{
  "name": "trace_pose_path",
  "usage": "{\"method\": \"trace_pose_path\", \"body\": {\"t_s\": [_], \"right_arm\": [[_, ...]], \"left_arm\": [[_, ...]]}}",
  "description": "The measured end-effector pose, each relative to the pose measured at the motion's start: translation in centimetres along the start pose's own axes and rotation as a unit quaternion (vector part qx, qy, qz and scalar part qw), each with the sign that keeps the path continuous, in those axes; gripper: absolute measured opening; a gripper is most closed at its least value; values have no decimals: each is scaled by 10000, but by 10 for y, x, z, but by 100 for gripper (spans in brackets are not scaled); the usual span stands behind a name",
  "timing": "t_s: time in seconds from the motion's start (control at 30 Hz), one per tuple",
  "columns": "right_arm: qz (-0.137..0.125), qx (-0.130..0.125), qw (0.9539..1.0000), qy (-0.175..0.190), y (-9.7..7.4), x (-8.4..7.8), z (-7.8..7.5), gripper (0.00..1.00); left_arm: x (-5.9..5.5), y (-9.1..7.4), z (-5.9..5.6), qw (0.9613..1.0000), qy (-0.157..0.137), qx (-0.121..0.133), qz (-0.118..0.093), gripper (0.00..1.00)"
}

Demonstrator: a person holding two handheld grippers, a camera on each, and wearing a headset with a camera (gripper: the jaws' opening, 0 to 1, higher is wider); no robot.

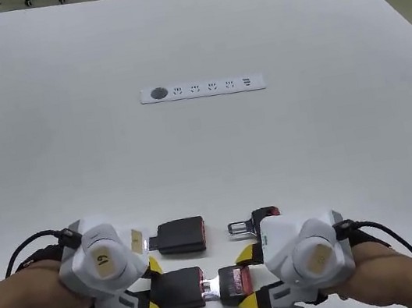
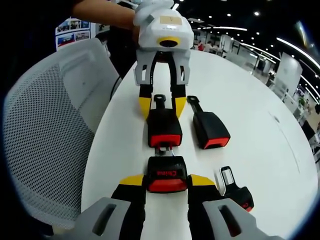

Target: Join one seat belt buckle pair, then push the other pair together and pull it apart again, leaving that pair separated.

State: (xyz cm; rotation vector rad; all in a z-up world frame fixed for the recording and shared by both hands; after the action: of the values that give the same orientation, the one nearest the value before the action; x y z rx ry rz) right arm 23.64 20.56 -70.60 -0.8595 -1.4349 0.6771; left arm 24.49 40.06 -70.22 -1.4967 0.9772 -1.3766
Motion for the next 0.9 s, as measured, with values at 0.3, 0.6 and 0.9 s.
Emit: {"method": "trace_pose_path", "body": {"t_s": [0.3,0.6,0.9], "right_arm": [[90,32,9999,32,3,5,1,27],[135,49,9999,16,2,6,1,27],[171,134,9997,-61,2,5,-1,27]], "left_arm": [[0,0,0,10000,17,2,5,30],[0,1,1,10000,72,-3,11,30],[1,0,1,9999,145,-20,21,30]]}}
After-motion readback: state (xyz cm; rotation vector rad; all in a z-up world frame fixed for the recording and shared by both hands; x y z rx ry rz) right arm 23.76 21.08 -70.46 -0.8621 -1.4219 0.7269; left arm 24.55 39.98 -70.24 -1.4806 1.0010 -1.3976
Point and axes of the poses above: the centre of the closed fingertips' face, and the gripper's own axes: y roughly forward along the fingers, z roughly to its left, x roughly out of its top, the point moved 9 cm from there along -y, roughly backward along the fingers, and after that the axes turned 9 degrees about z, right-handed, at the moved point
